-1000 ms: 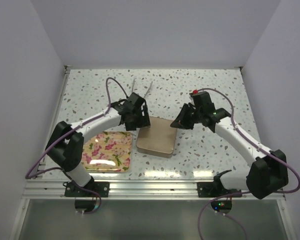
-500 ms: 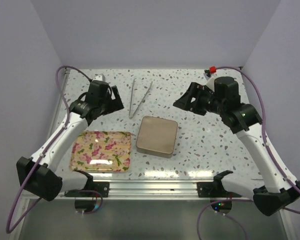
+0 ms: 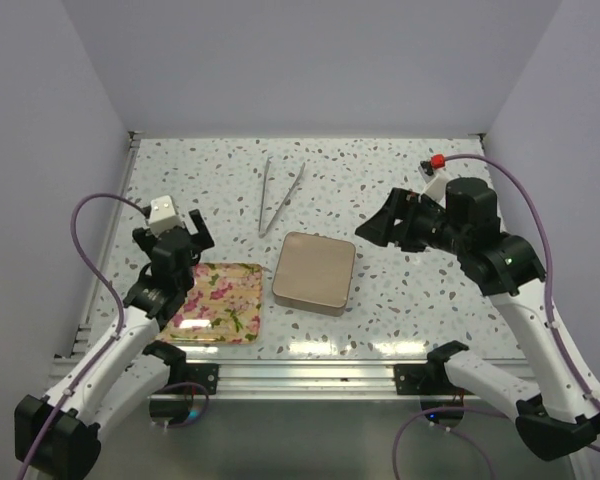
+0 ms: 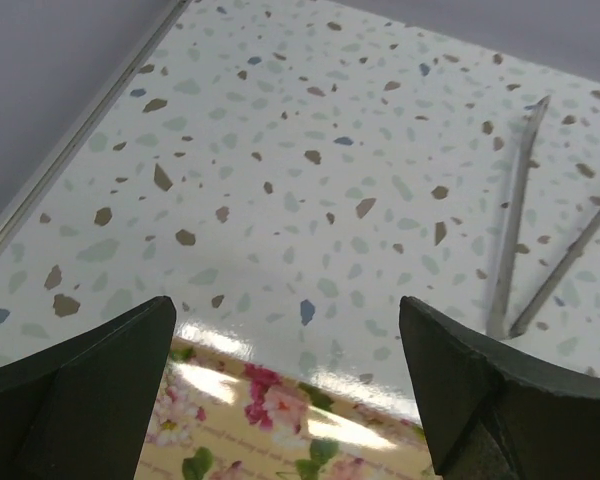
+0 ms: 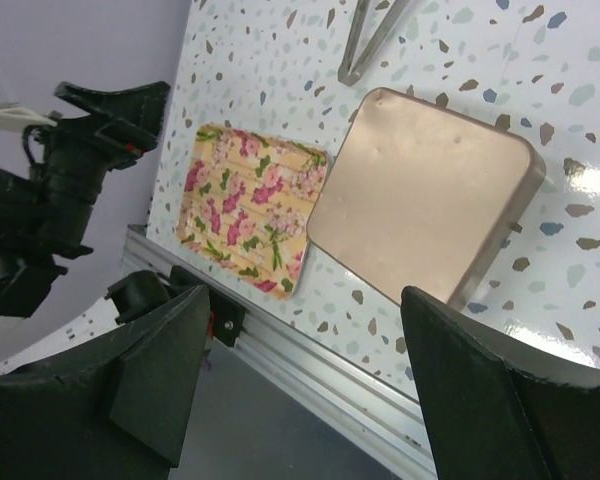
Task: Pack the cookies
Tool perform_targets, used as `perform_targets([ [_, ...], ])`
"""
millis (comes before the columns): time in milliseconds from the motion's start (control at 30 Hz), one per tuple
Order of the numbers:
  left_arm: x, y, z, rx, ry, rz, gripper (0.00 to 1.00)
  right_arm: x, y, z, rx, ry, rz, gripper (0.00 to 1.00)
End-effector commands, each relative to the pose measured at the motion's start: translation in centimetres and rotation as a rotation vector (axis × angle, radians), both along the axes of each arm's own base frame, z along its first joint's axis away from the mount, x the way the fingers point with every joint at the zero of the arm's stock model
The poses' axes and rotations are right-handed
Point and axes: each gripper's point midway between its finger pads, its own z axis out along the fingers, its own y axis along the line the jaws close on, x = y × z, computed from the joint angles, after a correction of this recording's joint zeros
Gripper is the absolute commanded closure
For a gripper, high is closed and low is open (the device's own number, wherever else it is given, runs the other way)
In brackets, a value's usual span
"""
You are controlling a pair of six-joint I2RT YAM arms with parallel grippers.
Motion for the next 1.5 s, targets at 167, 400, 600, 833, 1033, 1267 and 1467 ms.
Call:
perform_targets([
  [167, 1.1, 2.4, -6.1, 0.106, -0.054, 0.072, 0.0, -1.3, -1.1, -0.4, -0.047, -0.019, 0.008, 0.19],
  [400, 4.3, 2.2, -5.7, 0.173, -0.139, -0.007, 0.0, -1.6, -1.6, -1.6, -0.073, 0.001, -0.008, 0.18],
  [600, 4.4, 3.3, -8.9, 0.164, -0.124, -0.041, 0.0, -1.4, -1.9, -1.8, -0.084, 0.001, -0.025, 0.18],
  [833, 5.4, 1.6, -9.1, 0.173, -0.136, -0.179, 0.0, -1.2, -2.2, -2.4, -0.095, 0.007, -0.043, 0.18],
  [1033, 7.8, 1.8, -9.0, 0.18, -0.127, -0.217, 0.0, -0.9, -2.0, -3.2, -0.092, 0.025, -0.045, 0.18],
  [1267, 7.5, 1.6, -8.2, 0.286, -0.247, -0.283, 0.0, -0.6, -2.1, -3.5, -0.099, 0.034, -0.061, 0.18],
  [1467, 7.5, 1.6, -8.9, 0.272, -0.227, -0.298, 0.0, 0.2, -2.4, -3.9, -0.101, 0.022, -0.102, 0.13],
])
